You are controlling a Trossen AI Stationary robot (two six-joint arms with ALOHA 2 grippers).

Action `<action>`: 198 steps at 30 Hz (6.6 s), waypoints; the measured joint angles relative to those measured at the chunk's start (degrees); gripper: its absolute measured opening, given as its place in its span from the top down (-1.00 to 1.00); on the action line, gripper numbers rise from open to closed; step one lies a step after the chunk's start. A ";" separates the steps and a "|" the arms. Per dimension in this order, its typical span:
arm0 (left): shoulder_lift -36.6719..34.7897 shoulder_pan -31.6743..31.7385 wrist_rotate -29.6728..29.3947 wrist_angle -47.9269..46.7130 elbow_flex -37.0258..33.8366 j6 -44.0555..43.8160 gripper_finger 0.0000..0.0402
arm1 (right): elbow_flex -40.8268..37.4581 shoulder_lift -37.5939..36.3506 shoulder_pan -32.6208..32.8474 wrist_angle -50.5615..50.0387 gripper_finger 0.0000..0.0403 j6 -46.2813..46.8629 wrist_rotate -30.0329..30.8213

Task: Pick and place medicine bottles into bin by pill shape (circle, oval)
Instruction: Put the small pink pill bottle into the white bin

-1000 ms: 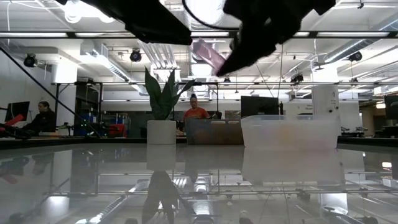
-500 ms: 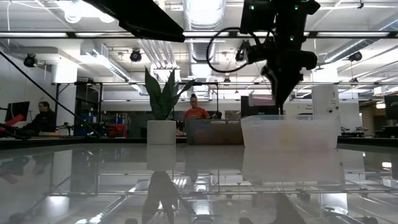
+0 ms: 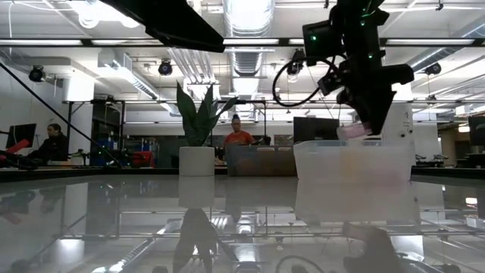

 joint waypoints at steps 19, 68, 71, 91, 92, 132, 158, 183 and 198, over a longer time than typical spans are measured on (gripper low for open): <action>0.00 0.13 -0.46 0.09 0.00 1.02 -0.16 | -1.51 0.15 -0.07 -4.43 0.50 -1.26 1.66; -0.02 0.18 -3.58 0.35 0.09 1.51 -0.16 | -0.09 -13.49 21.76 -5.73 0.34 54.14 -12.47; -0.02 0.33 -4.57 0.37 0.09 1.53 -0.16 | -0.09 -12.96 27.26 -4.92 0.34 61.27 -13.45; -0.02 0.37 -4.74 3.18 0.31 2.86 -0.16 | -0.35 -10.23 61.88 4.56 -0.03 116.35 -12.09; -0.02 0.37 -4.73 3.36 0.29 2.85 -0.16 | -0.38 -9.57 62.81 5.31 -0.08 118.33 -11.92; 0.98 -0.13 0.48 78.69 3.01 -10.91 -0.16 | -0.79 3.50 65.33 12.03 -0.22 124.46 -10.31; 1.73 -1.16 0.85 76.48 4.43 -6.11 -0.16 | -3.39 4.35 65.33 14.60 -0.20 122.64 -10.32; 1.79 -1.14 0.21 71.31 3.96 -1.00 -0.16 | -3.75 3.43 65.32 15.10 0.48 121.90 -10.28; 1.60 -0.81 -30.52 45.13 3.87 29.98 -0.16 | 4.71 -0.39 57.59 3.29 0.47 109.87 -7.59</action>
